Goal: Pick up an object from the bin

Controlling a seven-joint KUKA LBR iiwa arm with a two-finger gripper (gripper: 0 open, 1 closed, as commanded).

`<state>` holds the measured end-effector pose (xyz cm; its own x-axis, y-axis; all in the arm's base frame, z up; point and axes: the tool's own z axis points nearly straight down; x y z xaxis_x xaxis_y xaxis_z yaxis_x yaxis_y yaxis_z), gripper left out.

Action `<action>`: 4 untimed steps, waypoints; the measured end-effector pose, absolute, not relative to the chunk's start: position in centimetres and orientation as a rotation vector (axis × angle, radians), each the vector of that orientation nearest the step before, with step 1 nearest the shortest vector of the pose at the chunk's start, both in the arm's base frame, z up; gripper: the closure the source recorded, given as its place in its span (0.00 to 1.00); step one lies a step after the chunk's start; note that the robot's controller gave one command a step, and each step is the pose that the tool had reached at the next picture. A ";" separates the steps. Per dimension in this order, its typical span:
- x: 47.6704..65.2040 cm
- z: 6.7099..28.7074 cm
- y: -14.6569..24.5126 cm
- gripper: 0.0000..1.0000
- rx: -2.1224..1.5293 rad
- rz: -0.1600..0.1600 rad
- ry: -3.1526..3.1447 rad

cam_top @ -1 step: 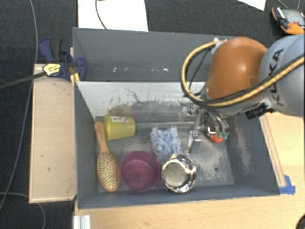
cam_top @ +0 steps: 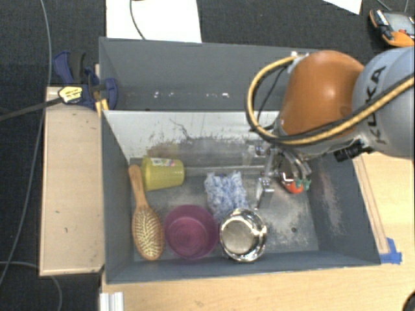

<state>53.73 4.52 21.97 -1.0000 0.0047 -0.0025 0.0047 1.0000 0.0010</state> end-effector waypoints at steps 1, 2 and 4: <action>56.5 19.4 5.8 0.00 -0.087 0.003 3.131; 51.3 13.6 7.6 0.00 -0.190 0.001 3.136; 50.1 6.8 8.1 0.00 0.101 0.002 3.136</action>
Offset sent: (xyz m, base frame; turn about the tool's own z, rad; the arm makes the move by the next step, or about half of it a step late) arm -0.0216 0.0304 -0.0809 -0.1240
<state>50.05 8.08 6.78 -0.9979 0.0641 -0.0040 0.0641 0.9979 0.0012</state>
